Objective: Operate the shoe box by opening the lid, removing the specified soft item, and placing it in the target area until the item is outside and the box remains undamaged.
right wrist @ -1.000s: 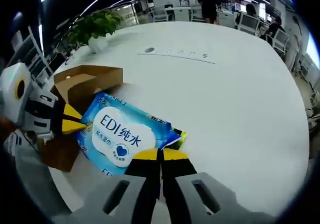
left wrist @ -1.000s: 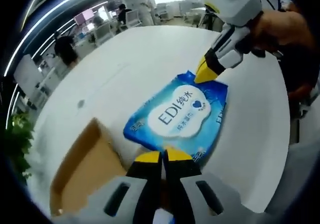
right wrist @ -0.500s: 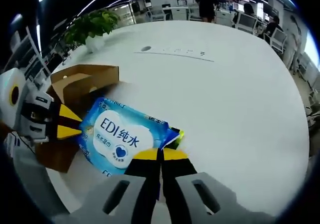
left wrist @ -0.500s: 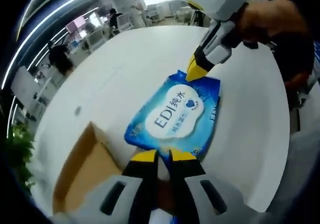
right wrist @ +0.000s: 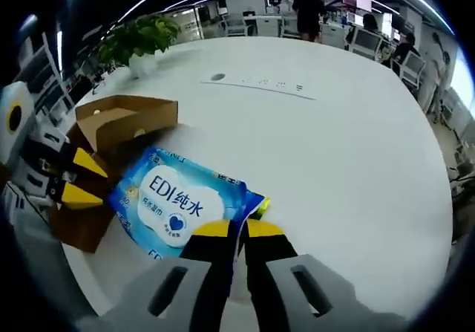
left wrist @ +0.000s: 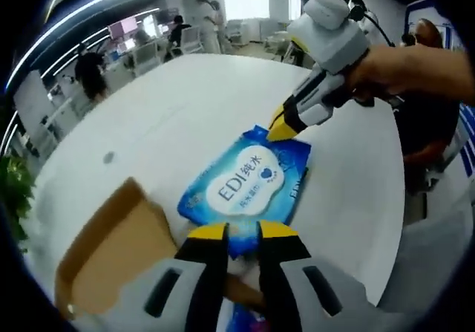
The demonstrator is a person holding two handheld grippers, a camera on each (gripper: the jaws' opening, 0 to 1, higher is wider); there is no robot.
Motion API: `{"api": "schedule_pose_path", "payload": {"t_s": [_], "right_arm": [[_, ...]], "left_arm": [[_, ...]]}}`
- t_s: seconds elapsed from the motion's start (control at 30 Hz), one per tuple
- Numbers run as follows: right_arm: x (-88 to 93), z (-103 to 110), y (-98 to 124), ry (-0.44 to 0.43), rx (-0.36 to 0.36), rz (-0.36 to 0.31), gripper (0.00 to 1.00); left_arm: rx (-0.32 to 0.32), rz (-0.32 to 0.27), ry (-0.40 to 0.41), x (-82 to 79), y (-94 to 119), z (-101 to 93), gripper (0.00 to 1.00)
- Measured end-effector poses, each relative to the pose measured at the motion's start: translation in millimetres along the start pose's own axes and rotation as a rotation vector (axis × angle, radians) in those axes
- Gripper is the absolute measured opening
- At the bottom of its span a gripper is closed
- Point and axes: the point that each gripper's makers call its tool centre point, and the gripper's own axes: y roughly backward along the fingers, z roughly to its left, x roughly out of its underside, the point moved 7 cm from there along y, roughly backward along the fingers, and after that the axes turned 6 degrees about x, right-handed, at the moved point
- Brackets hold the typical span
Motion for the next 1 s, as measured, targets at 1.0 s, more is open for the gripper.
{"api": "schedule_pose_path", "payload": {"t_s": [1.0], "right_arm": [[-35.0,56,58,0.263,-0.121,-0.089,0.26]], "left_arm": [[-0.045,-0.049,0.114,40.9,70,38.4,0.26]]}}
